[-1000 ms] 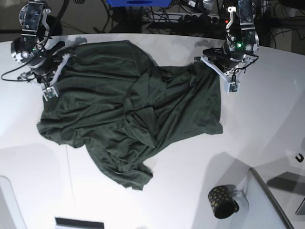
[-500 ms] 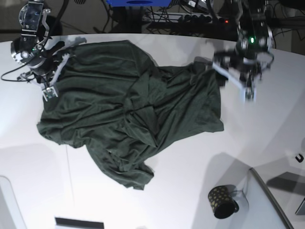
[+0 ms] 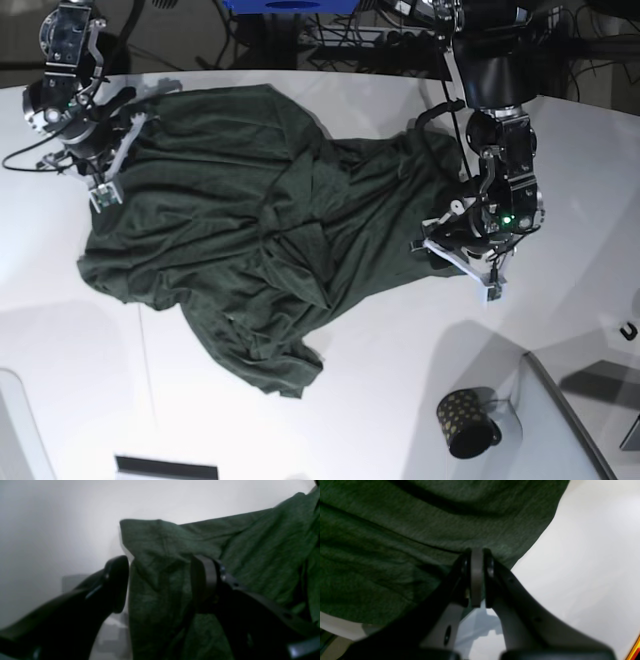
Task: Layout the t-shirt on the table in an organized manner, then fold the t-shirt properly
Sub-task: 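Grasp the shirt's side edge with the left gripper and pull it away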
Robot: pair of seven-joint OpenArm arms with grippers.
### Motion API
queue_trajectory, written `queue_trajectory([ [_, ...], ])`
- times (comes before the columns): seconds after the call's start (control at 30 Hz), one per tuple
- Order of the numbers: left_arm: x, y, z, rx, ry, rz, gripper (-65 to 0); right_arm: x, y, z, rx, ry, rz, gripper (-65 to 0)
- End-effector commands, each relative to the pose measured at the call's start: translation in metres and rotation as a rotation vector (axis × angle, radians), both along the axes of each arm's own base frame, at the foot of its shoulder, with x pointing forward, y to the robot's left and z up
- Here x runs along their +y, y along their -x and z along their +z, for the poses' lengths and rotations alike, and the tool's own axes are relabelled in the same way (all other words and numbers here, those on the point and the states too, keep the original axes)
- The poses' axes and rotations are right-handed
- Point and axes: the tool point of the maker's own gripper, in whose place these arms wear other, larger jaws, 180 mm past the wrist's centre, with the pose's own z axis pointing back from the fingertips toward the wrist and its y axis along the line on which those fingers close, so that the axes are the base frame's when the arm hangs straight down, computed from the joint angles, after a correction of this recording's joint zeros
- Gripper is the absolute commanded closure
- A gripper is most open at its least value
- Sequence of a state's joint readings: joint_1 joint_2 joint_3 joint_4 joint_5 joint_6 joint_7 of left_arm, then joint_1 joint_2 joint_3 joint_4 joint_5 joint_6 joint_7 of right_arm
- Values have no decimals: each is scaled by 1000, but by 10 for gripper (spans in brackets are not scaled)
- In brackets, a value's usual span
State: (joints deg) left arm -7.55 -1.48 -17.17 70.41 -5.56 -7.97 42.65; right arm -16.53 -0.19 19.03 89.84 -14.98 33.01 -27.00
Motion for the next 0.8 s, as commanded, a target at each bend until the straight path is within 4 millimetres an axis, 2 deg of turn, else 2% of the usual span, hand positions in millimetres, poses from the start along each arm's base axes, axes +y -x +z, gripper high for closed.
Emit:
queue_trajectory([
  [0.0, 0, -15, 10, -39, 1, 0, -374, -3, -8, 9, -40, 1, -5, -15],
  [0.1, -3, -11, -10, 3, 21, 5, -369, -3, -9, 9, -42, 0, -4, -15],
  [0.13, -3, -12, -14, -5, 24, 9, -344, -3, -9, 9, -42, 0, -3, -15],
  [0.17, -3, -12, -19, -8, 23, 11, -283, -3, -9, 9, -42, 0, -3, -15],
  [0.2, -4, -11, -22, -13, 29, 17, -179, -3, -9, 9, -42, 0, -3, -15],
  [0.23, -3, -11, -22, -15, 29, 18, -38, -2, -9, 9, -42, -1, -1, -15],
  [0.27, -1, -11, -21, -18, 24, 20, 0, -2, -9, 9, -42, -1, -1, -15],
  [0.37, 7, -21, -2, -76, 5, 29, 0, 2, -9, 8, -40, -5, 11, -15],
  [0.5, 37, -30, 29, -165, -38, 83, 0, 38, -10, 7, -24, -51, 148, -15],
  [0.63, 59, -36, 54, -225, -83, 99, 0, 59, -19, 9, -35, -69, 208, -15],
  [0.77, 77, -32, 64, -241, -131, 99, 0, 60, -32, 0, -18, -79, 209, -15],
])
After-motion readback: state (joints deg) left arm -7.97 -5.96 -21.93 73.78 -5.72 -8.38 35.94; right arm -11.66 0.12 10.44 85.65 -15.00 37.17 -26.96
